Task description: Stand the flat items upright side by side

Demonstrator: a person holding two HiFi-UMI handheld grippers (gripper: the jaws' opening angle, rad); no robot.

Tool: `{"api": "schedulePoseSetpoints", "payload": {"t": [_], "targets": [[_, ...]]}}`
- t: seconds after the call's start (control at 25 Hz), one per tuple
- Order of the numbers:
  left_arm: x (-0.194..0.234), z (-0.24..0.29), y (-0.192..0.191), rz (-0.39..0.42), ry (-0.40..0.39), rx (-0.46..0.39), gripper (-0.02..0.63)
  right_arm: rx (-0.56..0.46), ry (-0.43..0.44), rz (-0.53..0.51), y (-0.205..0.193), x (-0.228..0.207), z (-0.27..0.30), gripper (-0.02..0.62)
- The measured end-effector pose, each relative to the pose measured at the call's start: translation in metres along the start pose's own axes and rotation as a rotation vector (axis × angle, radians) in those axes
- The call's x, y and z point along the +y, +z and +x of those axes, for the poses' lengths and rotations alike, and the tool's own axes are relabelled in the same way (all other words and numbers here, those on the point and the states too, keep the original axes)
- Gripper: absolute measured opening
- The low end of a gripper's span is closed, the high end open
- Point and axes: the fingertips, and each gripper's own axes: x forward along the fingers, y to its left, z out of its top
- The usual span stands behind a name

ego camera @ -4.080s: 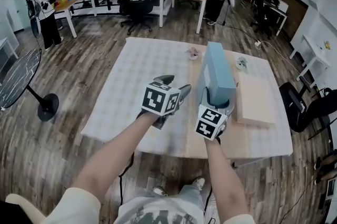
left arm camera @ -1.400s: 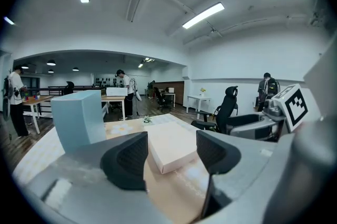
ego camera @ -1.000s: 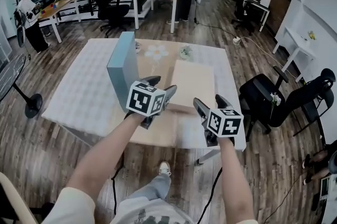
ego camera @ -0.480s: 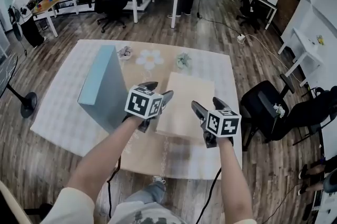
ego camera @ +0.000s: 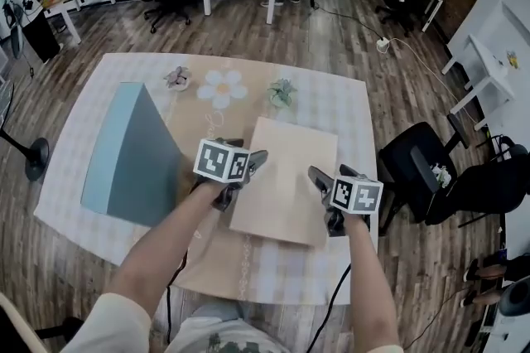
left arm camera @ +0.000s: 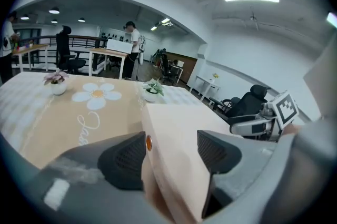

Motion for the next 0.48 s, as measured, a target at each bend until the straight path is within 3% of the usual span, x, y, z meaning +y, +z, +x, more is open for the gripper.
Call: {"api": "schedulePoseSetpoints", "payload": {"t": [0.36,0.48], "targets": [[0.009,0.038,-0.013,-0.118,-0.109,0.071,0.31,0.073,0.118,0.194,-0.011,-0.019,0.039,0.428],[0.007,0.04,-0.011,-0.133,-0.099,0.07,0.311,0.087,0.138,0.213,-0.012,-0.017,0.041,0.396]]}}
